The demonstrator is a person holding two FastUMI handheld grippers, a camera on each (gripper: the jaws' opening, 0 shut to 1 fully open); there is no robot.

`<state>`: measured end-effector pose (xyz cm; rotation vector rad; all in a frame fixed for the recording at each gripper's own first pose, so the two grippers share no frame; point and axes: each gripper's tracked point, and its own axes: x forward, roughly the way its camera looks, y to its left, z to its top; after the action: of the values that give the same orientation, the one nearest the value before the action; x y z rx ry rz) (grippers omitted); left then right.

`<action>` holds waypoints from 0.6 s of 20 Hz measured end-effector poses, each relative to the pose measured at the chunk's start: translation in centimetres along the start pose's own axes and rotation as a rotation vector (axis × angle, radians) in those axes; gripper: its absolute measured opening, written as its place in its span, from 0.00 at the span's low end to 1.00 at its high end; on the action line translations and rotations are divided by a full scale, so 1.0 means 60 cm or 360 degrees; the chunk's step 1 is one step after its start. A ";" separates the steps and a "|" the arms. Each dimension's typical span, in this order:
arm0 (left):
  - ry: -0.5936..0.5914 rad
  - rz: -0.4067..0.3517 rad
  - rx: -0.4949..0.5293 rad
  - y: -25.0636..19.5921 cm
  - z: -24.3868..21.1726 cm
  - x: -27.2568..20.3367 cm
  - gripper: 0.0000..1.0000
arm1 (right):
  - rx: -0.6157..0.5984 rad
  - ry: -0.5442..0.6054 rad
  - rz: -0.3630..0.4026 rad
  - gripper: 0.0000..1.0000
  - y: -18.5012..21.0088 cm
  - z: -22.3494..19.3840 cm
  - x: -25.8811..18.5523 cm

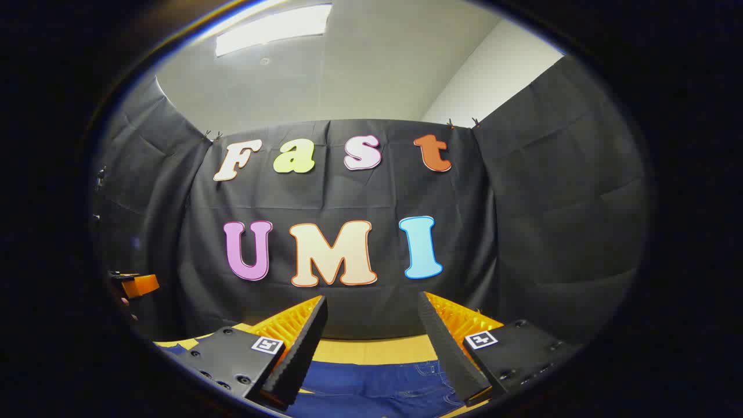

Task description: Grasp the waist and the cuffs of the jeans and fold them to make the two legs overlap; first hold the waist and fold one-third of the jeans toward the cuffs, then hold the cuffs and fold the remaining one-third in the same direction to finish folding.

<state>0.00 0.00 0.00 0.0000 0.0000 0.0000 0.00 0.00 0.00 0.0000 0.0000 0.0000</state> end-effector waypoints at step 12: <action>0.0022 0.0019 -0.0011 0.021 -0.009 -0.010 0.94 | -0.0001 0.0020 0.0054 1.00 0.032 -0.008 -0.014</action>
<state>-0.62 1.28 -0.53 -0.0069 0.0141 0.0122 -0.86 1.92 -0.50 -0.0007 0.0129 0.0340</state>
